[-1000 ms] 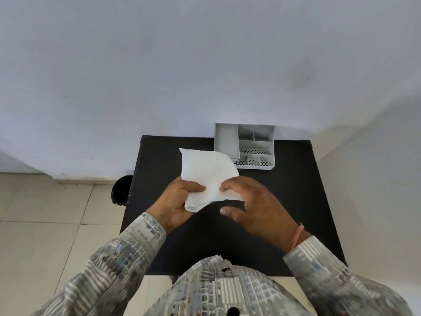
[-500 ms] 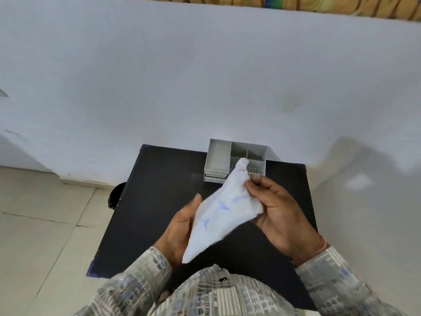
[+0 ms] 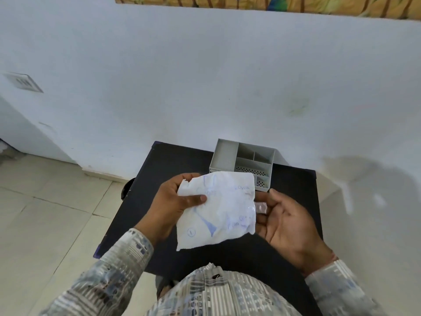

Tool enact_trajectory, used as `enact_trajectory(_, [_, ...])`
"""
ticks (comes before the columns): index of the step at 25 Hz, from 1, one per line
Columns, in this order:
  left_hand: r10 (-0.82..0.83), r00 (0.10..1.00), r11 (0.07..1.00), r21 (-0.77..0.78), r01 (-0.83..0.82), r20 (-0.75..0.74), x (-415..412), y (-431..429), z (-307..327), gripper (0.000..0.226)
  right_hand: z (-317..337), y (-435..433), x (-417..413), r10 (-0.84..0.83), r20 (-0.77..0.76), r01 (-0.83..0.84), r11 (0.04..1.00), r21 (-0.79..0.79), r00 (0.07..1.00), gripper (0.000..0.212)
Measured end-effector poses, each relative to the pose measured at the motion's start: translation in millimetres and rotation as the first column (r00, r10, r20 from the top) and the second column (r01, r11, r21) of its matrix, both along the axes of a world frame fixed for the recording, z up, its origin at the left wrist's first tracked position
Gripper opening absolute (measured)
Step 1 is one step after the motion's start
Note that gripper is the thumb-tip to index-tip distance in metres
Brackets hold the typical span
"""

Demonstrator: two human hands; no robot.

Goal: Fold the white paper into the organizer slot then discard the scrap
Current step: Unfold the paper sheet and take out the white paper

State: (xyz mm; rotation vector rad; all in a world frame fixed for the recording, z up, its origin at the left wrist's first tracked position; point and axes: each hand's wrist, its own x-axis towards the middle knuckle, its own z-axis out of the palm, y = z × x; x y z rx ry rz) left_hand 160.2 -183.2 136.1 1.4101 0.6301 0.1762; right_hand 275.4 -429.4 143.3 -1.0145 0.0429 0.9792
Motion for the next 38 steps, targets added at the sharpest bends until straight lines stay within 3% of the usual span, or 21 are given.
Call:
enact_trajectory(1, [-0.049,0.999,0.999,-0.018,0.049,-0.007,-2.1,2.2,4.8,0.048,-4.1,-0.6,1.7,0.037,-0.168,-0.029,0.998,0.052,0.985,0.039])
enact_trajectory(2, [-0.086,0.996,0.995,-0.051,0.085,-0.022,-4.3,3.9,8.6,0.049,-10.7,0.8,3.3,0.091,-0.170,-0.088,0.996,0.025,0.981,0.037])
enact_trajectory(3, [-0.092,0.995,0.991,-0.098,0.089,-0.030,-5.9,6.5,9.9,0.048,-18.3,4.3,2.6,0.187,-0.022,-0.188,0.980,-0.067,0.982,0.032])
enact_trajectory(5, [-0.033,0.999,0.954,-0.299,0.019,-0.043,-12.2,11.6,7.9,0.038,-28.3,16.0,-6.8,0.361,0.398,-0.211,0.904,-0.373,0.843,0.028])
enact_trajectory(6, [-0.011,0.998,0.895,-0.446,-0.017,-0.061,-17.4,13.5,4.5,0.035,-33.0,23.7,-11.7,0.372,0.493,-0.165,0.896,-0.412,0.786,0.026])
enact_trajectory(8, [-0.066,0.986,0.803,-0.595,-0.039,-0.153,-31.8,15.9,-8.3,0.042,-43.4,40.0,-20.4,0.253,0.416,-0.135,0.947,-0.292,0.873,0.022])
enact_trajectory(10, [-0.161,0.955,0.837,-0.547,-0.002,-0.250,-47.6,24.5,-29.5,0.049,-59.4,58.1,-32.0,0.154,0.157,-0.129,0.979,-0.159,0.976,0.024])
enact_trajectory(11, [-0.207,0.936,0.866,-0.498,0.040,-0.285,-53.5,32.3,-39.9,0.051,-71.5,65.8,-37.8,0.138,0.105,-0.117,0.976,-0.182,0.985,0.024])
enact_trajectory(13, [-0.263,0.900,0.909,-0.402,0.110,-0.348,-61.9,53.5,-53.7,0.053,-94.0,79.0,-53.7,0.148,0.134,-0.098,0.942,-0.322,0.980,0.029])
enact_trajectory(15, [-0.307,0.876,0.902,-0.407,0.143,-0.372,-65.9,80.2,-61.4,0.052,-115.6,90.6,-69.4,0.177,0.187,-0.079,0.895,-0.439,0.966,0.031])
enact_trajectory(18, [-0.383,0.836,0.874,-0.448,0.190,-0.392,-64.1,117.7,-74.7,0.048,-140.8,113.5,-84.4,0.211,0.100,-0.150,0.893,-0.425,0.972,0.027])
enact_trajectory(22, [-0.256,0.844,0.952,-0.276,0.135,-0.472,-57.3,155.8,-110.3,0.037,-160.6,158.3,-91.5,0.168,-0.019,-0.159,0.885,-0.438,0.986,0.030])
enact_trajectory(25, [-0.173,0.842,0.985,-0.089,0.149,-0.511,-50.7,178.6,-126.8,0.020,-176.0,181.7,-86.8,0.003,-0.109,-0.060,0.856,-0.514,0.994,0.039])
enact_trajectory(28, [-0.197,0.793,0.958,0.058,0.280,-0.577,-46.3,204.3,-147.5,0.012,-197.1,196.7,-82.1,-0.034,-0.202,-0.087,0.824,-0.560,0.979,0.034])
enact_trajectory(30, [-0.208,0.732,0.905,0.156,0.396,-0.649,-43.4,216.1,-161.6,0.010,-217.8,199.2,-82.5,-0.155,-0.188,-0.004,0.761,-0.649,0.970,0.026])
enact_trajectory(32, [-0.212,0.711,0.936,0.071,0.346,-0.670,-41.4,219.0,-170.9,0.016,-227.1,196.7,-85.2,-0.312,-0.192,0.093,0.708,-0.700,0.931,0.024])
enact_trajectory(34, [-0.256,0.712,0.951,-0.039,0.306,-0.654,-38.9,215.3,-174.3,0.017,-228.4,193.1,-89.2,-0.351,-0.225,0.104,0.714,-0.692,0.909,0.024])
enact_trajectory(38, [-0.294,0.700,0.934,-0.039,0.356,-0.650,-38.6,218.2,-176.4,0.015,-229.2,188.7,-100.7,-0.391,-0.215,0.131,0.691,-0.711,0.895,0.024])
